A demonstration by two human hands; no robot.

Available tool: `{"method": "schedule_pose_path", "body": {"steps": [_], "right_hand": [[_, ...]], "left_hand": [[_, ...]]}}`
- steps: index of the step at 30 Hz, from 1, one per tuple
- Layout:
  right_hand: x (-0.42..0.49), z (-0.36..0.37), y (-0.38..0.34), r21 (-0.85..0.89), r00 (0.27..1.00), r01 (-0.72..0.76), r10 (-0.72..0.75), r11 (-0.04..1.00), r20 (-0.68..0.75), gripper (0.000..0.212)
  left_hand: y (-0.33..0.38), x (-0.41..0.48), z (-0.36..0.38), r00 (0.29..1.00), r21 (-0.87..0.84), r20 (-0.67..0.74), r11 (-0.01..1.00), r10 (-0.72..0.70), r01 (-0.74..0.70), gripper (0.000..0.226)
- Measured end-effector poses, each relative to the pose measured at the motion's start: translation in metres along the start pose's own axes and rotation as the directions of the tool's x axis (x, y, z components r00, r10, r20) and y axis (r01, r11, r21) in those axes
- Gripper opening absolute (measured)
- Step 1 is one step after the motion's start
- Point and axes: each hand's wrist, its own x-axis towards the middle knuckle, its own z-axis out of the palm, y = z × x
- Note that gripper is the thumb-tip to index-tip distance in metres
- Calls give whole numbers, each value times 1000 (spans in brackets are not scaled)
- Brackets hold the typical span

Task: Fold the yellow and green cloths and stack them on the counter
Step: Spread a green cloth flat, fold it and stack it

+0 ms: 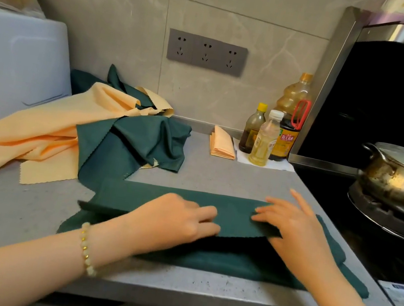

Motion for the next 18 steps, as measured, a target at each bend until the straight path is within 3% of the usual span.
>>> {"method": "schedule_pose_path", "body": {"steps": [4, 6, 10, 15, 18], "right_hand": [[-38, 9, 0, 70, 993, 63, -69, 996, 95, 57], [-49, 9, 1, 87, 995, 55, -61, 995, 77, 53], [-67, 2, 12, 78, 999, -40, 40, 996, -10, 47], [-84, -11, 37, -117, 974, -217, 206, 969, -96, 52], [-87, -13, 29, -105, 967, -250, 242, 963, -85, 51]], "left_hand": [[12, -24, 13, 990, -64, 110, 993, -87, 94, 21], [14, -31, 14, 987, -72, 99, 989, -124, 132, 6], [13, -33, 11, 977, -113, -17, 971, -213, 210, 35], [14, -35, 12, 973, -151, -32, 964, -227, 220, 37], [18, -37, 15, 971, -224, -5, 946, -241, 233, 35]]}}
